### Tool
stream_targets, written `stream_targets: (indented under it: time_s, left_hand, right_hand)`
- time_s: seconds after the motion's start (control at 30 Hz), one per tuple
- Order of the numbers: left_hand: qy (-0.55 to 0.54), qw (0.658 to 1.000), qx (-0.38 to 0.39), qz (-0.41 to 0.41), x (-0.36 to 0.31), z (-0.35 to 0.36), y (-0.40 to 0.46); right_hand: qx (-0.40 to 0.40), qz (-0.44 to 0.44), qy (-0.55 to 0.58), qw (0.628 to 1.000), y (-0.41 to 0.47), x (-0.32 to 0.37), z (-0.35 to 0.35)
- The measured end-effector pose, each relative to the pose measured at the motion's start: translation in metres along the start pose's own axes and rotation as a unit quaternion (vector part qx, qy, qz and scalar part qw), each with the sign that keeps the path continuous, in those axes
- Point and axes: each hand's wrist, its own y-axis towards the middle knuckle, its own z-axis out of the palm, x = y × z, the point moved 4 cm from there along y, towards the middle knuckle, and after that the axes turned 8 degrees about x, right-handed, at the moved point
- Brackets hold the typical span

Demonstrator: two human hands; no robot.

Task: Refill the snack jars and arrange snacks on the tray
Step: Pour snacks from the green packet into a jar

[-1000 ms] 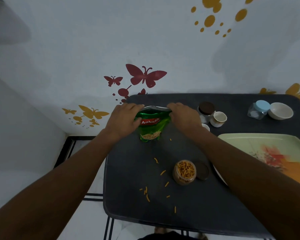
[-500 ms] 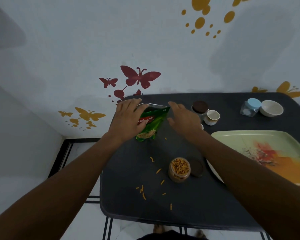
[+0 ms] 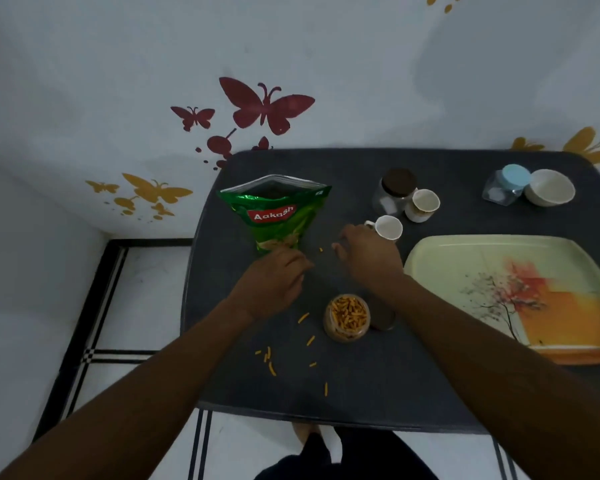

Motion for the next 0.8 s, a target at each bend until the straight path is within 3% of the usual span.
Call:
stream_targets:
  time_s: [0.2,0.37,0.6,0.67,0.8]
  left_hand:
    - [-0.04,0.962,0.203,-0.175,0.034,0.076,-0.019]
    - [-0.034,0.94,0.285,-0.186,0.037,0.104,-0.023]
    - [-0.012,0.954,0.252,-0.162,0.041,0.107,-0.012]
    - [-0.01,0.965,0.219,-0.147,0.039,0.108,-0.013]
    - [-0.023,0.952,0.225,-0.206,0.038,0.114,-0.014]
  right_hand:
    - [0.177,-0.04,0.01,0.983,0.039,-0.021,0.058]
    - [0.236,-0.117,-0.013,0.965,0.075,-0.024,0.089]
    - [0.184,-0.218,-0.169,0.944,0.104,-0.014,0.105]
    - [0.183,-0.226,-0.18,0.94,0.104,-0.014,0.106]
    - [0.188,-0.231,-0.157,0.942,0.095,-0.021,0.109]
